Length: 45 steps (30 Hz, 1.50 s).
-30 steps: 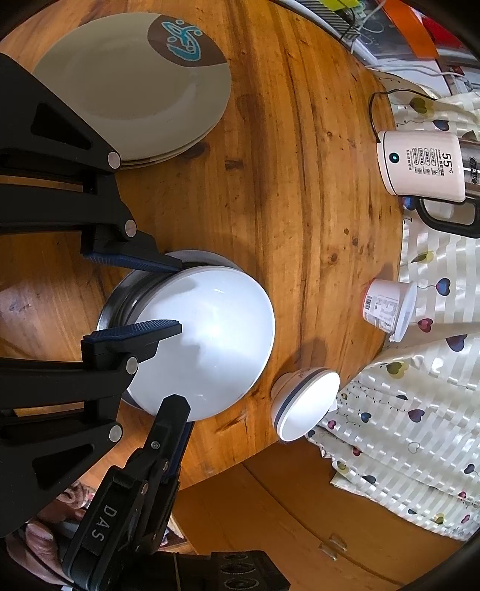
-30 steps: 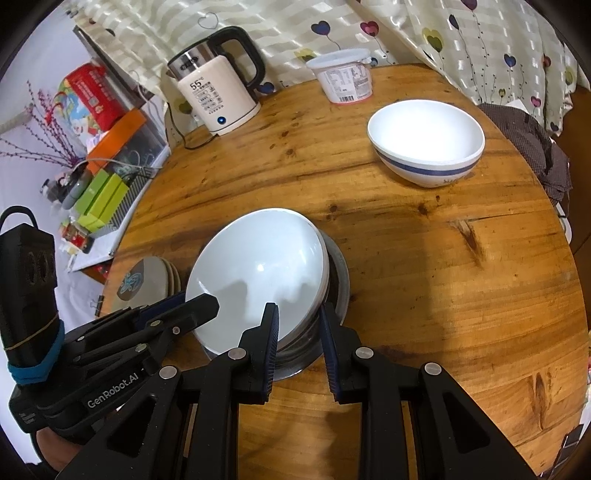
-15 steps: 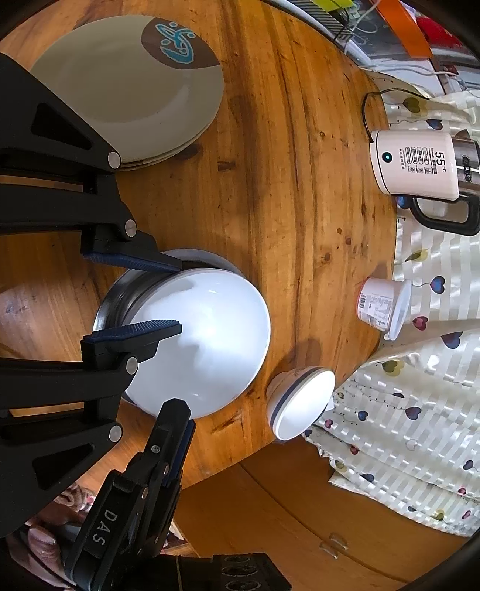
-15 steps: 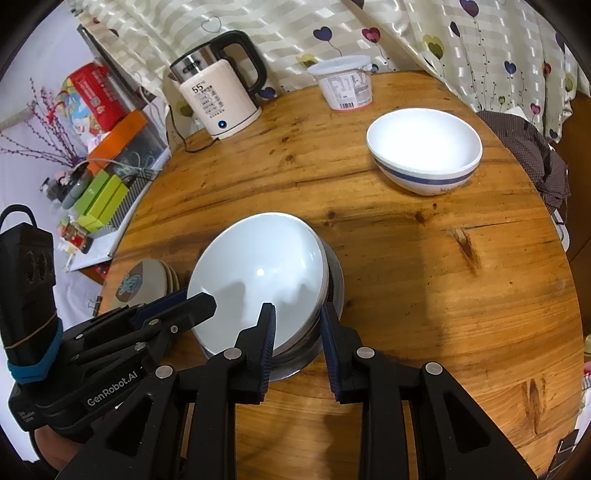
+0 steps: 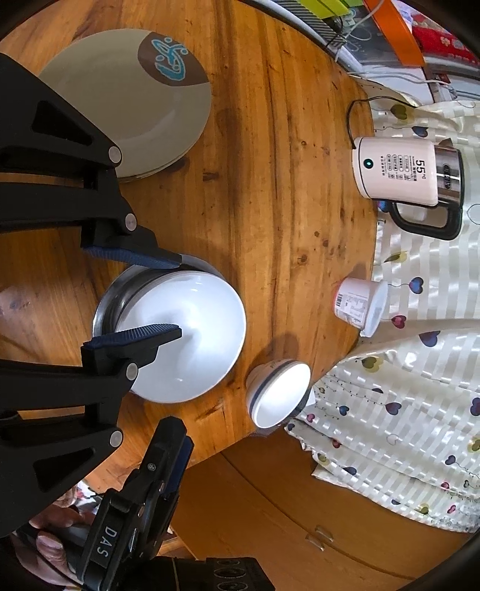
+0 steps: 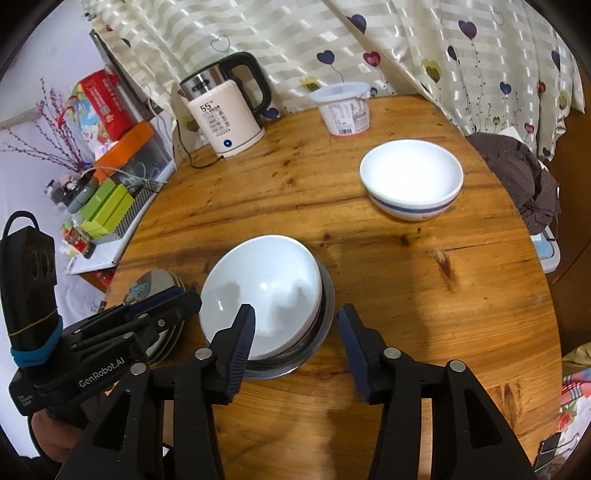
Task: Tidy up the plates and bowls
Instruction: 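Open both tools and lift them off the bowl stack, then move both tools to the remaining white bowl and grasp its rim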
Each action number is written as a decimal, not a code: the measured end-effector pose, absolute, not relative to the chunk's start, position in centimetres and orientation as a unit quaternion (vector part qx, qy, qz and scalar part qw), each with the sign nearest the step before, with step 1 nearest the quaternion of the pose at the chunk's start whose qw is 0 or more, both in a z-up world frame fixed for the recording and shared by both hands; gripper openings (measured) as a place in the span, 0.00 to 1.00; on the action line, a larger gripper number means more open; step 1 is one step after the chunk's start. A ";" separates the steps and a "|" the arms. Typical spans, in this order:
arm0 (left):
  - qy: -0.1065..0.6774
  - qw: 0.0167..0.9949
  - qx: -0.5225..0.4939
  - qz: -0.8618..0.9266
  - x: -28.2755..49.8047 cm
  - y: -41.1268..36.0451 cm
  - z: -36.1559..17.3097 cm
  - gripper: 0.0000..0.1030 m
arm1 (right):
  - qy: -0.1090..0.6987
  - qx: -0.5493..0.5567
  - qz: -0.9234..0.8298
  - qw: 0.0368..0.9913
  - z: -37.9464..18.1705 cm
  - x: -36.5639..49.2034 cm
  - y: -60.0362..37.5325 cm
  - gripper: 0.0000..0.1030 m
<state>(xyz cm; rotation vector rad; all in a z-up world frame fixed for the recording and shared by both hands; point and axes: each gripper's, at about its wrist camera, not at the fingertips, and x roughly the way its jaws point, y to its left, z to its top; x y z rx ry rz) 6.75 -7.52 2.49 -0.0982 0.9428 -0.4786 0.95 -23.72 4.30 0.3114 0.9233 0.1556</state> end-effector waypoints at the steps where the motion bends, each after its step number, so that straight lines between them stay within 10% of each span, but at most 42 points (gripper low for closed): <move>1: 0.448 0.863 -0.047 -0.228 6.7 -7.5 2.6 0.36 | 0.443 0.149 0.074 0.881 4.4 0.9 -23.8 0.48; 45: 0.424 0.861 -0.018 -0.279 8.1 -11.5 5.1 0.42 | 0.425 0.159 0.038 0.891 5.8 0.5 -27.6 0.51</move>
